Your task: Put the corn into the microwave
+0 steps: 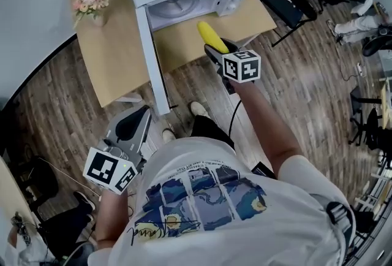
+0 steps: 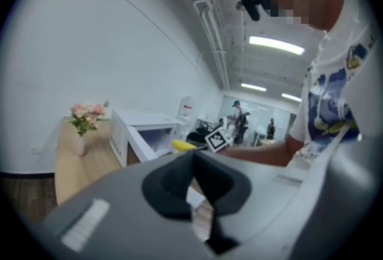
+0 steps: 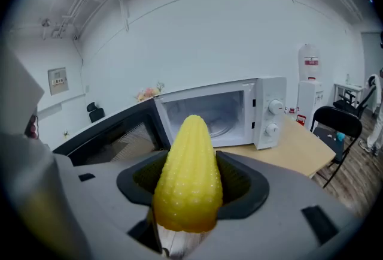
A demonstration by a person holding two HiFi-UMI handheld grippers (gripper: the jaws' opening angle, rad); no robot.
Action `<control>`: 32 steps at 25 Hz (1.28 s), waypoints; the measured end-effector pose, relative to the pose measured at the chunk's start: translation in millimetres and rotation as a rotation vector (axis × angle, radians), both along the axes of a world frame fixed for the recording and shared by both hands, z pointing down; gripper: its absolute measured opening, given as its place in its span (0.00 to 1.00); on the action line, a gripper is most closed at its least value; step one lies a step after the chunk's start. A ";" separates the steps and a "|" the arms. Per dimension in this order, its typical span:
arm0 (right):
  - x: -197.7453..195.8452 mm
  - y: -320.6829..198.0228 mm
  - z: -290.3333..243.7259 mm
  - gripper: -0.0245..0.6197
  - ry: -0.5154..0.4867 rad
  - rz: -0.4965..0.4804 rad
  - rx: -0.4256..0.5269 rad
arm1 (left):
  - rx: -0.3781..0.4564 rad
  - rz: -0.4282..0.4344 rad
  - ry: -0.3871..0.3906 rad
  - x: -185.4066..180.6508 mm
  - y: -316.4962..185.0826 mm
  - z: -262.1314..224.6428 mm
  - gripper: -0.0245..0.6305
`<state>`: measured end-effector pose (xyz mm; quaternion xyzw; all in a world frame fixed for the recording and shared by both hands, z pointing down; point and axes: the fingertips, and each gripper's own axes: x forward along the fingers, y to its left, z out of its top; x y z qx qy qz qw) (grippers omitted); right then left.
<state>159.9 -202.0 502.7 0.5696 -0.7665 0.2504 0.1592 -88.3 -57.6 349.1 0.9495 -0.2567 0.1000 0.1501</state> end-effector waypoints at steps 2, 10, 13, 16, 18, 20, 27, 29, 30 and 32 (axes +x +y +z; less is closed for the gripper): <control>5.0 -29.8 9.7 0.42 0.020 -0.021 -0.008 | -0.005 -0.051 0.000 6.2 -12.9 -1.8 0.05; 15.6 -133.2 47.4 0.42 0.092 -0.090 -0.031 | -0.018 -0.220 -0.032 27.1 -49.6 -5.9 0.05; 14.7 -165.8 57.7 0.42 0.110 -0.106 -0.029 | -0.026 -0.272 -0.054 33.0 -56.4 -6.9 0.05; 14.8 -193.0 67.7 0.42 0.127 -0.114 -0.028 | -0.031 -0.326 -0.075 35.9 -60.7 -6.5 0.05; 14.8 -209.7 73.8 0.42 0.135 -0.112 -0.028 | -0.032 -0.368 -0.081 35.1 -62.3 -6.8 0.05; 13.9 -225.6 79.8 0.42 0.144 -0.109 -0.024 | -0.037 -0.407 -0.089 33.9 -62.3 -5.4 0.05; 11.0 -268.6 93.8 0.42 0.217 -0.112 0.009 | -0.063 -0.518 -0.127 28.5 -59.8 -1.5 0.05; 11.4 -277.8 96.5 0.42 0.233 -0.109 0.014 | -0.072 -0.540 -0.133 27.1 -60.6 -0.8 0.05; 11.5 -281.7 97.5 0.42 0.241 -0.109 0.015 | -0.075 -0.548 -0.136 26.7 -61.3 -0.6 0.05; 11.5 -288.1 98.9 0.42 0.255 -0.111 0.019 | -0.077 -0.561 -0.140 26.8 -62.8 0.0 0.05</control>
